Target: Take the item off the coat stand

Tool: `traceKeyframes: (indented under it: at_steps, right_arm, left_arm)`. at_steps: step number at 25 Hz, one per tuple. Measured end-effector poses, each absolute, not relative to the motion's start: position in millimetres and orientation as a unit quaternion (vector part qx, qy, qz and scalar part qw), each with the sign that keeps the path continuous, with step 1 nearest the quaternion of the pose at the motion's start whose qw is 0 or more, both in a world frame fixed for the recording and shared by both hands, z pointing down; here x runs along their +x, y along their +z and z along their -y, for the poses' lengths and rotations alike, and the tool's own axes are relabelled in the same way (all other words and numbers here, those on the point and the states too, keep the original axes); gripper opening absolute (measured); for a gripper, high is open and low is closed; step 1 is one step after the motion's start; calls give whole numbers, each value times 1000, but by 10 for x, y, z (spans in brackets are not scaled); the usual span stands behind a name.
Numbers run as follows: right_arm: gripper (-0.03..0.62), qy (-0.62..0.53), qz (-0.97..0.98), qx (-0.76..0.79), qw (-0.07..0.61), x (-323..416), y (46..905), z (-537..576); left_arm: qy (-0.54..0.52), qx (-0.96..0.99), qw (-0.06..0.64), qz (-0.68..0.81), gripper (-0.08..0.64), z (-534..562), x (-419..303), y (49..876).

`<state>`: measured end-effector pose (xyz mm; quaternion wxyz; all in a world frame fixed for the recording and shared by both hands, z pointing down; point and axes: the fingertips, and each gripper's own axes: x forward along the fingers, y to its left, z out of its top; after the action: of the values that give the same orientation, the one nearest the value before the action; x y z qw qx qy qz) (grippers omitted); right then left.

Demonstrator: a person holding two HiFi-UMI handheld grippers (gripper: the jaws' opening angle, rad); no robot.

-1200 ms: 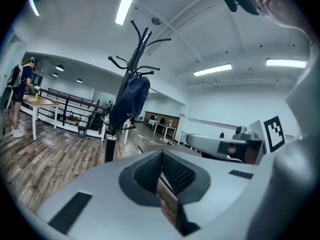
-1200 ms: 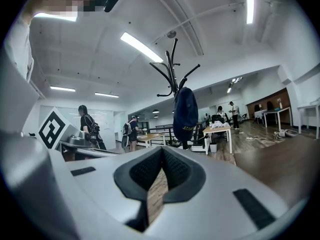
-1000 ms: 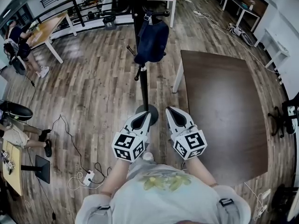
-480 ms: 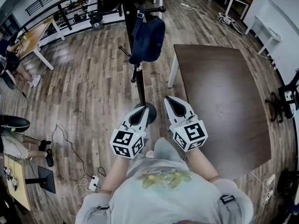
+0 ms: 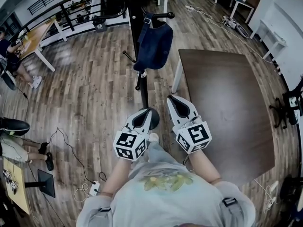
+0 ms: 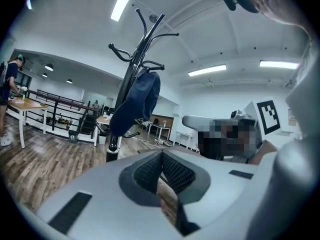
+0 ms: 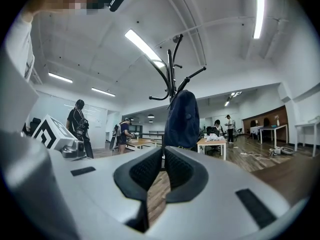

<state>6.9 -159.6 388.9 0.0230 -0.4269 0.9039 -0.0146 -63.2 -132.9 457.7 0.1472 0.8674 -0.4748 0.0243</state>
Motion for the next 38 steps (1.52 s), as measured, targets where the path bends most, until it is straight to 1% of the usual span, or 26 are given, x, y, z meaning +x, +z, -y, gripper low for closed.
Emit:
traceKeyframes:
  at_steps: [4,9,14,20,32,38]
  right_arm:
    - [21,-4,-903,-429,36,60,3741,1741]
    - [95,3,-904,-425,54,37,3563,1901]
    - [172,1,-905,-421,55,19,3465,2058]
    - [240,8,-907,-416,61,-22,3350,2204]
    - [293,14,-903,-418,103,-54,3025,2542]
    - [320,17,-901,-420,110,-111,2890,2694]
  left_arm:
    - [25,871,140,469,15,1468,-631,4515]
    - [28,871,141,469,15,1594,-676,4505]
    - [28,870,151,469,15,1695,-712,4578]
    - [27,870,151,469,15,1828,-720,4604]
    - [29,865,149,478,17,2019,-797,4640]
    - [30,858,151,489,15,2061,-906,4662]
